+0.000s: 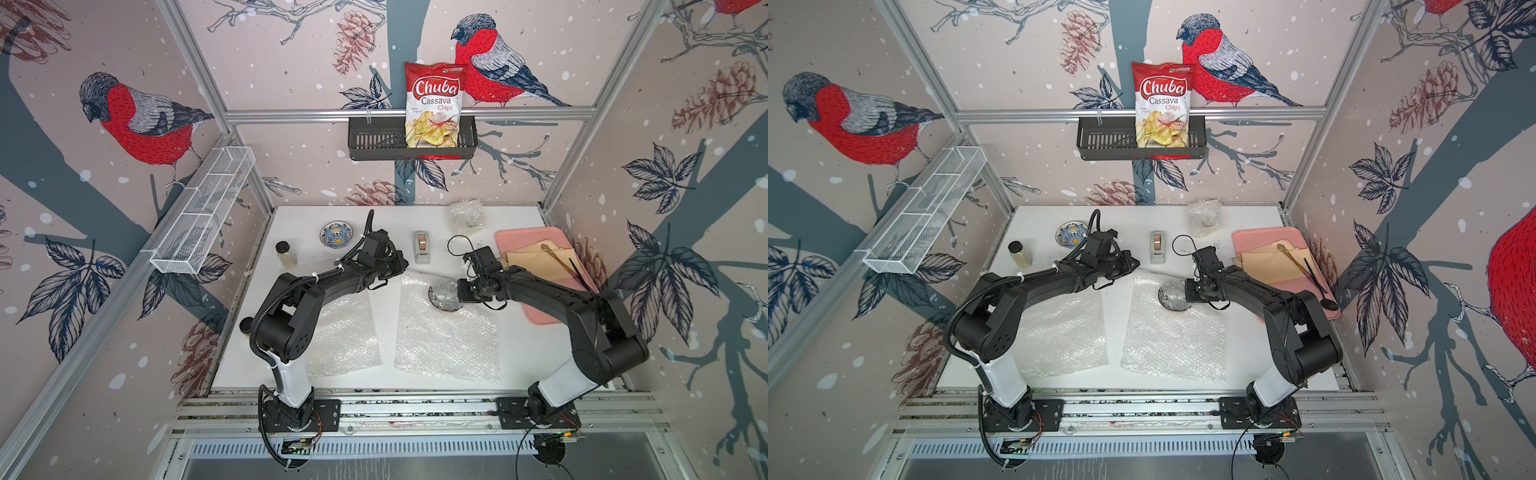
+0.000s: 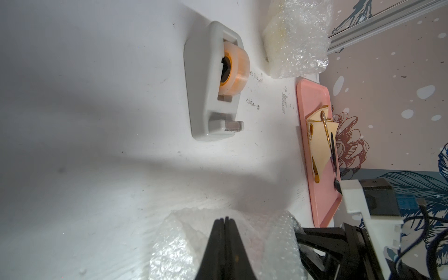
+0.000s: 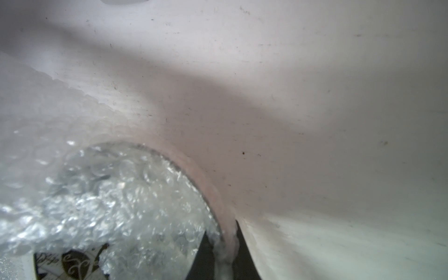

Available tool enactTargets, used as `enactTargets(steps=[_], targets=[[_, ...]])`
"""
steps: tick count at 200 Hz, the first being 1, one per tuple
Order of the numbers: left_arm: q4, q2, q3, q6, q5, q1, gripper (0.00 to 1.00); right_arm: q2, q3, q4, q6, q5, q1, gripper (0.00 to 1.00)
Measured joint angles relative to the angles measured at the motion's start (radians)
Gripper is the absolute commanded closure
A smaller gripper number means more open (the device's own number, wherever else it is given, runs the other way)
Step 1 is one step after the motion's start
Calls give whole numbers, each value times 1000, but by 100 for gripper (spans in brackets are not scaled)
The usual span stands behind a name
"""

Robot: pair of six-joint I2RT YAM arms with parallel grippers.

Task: Wrap bowls in bubble wrap
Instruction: Wrap the bowl in bubble wrap.

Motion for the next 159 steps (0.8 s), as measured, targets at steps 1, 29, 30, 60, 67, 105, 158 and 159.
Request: enactTargets(steps=[1, 29, 30, 60, 67, 105, 158, 159], targets=[[-1, -2, 0, 0, 0, -1, 100, 0, 0, 1, 0, 0, 0, 89], [-4, -47, 9, 18, 3, -24, 100, 0, -11, 30, 22, 3, 5, 90], [-3, -48, 9, 18, 4, -26, 100, 0, -11, 31, 24, 4, 5, 90], [-4, -77, 8, 17, 60, -71, 100, 3, -12, 56, 49, 18, 20, 90], [-3, -81, 5, 14, 79, -87, 100, 6, -12, 61, 55, 18, 23, 90], [16, -75, -30, -33, 166, -170, 100, 11, -12, 73, 63, 18, 27, 90], [103, 59, -3, -91, 204, -261, 100, 22, -5, 86, 76, 8, 32, 90], [103, 61, -2, -91, 204, -261, 100, 22, -5, 86, 76, 8, 32, 90]])
